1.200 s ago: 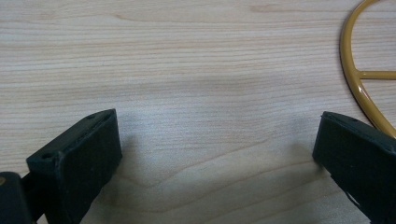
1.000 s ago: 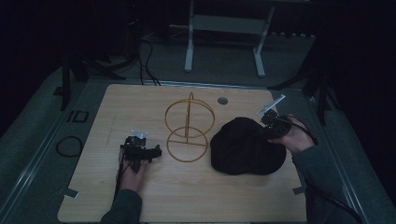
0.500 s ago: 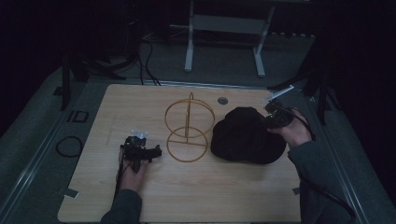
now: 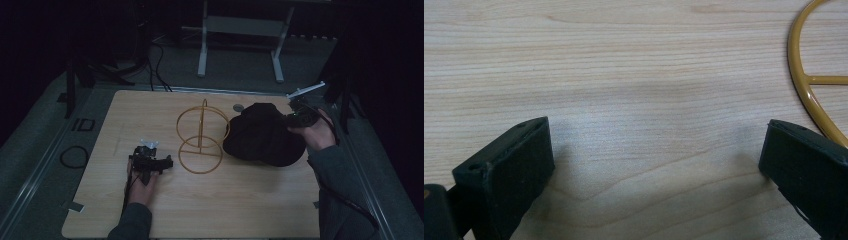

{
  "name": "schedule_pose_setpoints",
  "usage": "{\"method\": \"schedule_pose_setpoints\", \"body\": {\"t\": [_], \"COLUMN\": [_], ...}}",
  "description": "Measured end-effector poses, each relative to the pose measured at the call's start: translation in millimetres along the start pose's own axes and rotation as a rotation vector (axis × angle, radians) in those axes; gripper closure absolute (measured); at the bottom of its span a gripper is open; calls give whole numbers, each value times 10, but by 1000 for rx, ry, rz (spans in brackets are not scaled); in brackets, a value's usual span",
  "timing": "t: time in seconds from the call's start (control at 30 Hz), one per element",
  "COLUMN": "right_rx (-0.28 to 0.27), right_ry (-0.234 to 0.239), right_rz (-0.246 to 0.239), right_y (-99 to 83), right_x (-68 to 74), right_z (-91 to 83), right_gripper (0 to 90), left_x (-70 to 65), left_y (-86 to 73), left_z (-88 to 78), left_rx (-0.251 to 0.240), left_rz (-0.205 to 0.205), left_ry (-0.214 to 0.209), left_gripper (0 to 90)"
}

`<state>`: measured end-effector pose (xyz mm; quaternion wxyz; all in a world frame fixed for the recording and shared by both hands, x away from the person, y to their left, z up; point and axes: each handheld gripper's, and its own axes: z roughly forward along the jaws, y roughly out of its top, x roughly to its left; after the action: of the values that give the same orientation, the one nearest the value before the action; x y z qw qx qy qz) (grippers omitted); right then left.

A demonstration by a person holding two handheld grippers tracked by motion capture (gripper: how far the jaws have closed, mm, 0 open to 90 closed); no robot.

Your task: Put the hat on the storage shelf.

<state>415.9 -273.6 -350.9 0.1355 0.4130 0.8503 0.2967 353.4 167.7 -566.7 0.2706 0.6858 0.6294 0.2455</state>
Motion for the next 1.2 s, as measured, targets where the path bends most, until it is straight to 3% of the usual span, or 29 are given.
{"method": "schedule_pose_setpoints", "body": {"t": [0.6, 1.2], "right_rx": [-147, -212], "right_ry": [-19, -55], "right_rz": [132, 171], "right_y": [126, 319], "right_x": [-128, -180], "right_z": [-208, -411], "right_gripper": [868, 869], "left_x": [-1, 0], "left_y": [0, 0], "left_z": [1, 1], "left_rx": [-2, -1], "left_rz": [-1, 1], "left_ry": [0, 0], "left_gripper": [7, 7]}}
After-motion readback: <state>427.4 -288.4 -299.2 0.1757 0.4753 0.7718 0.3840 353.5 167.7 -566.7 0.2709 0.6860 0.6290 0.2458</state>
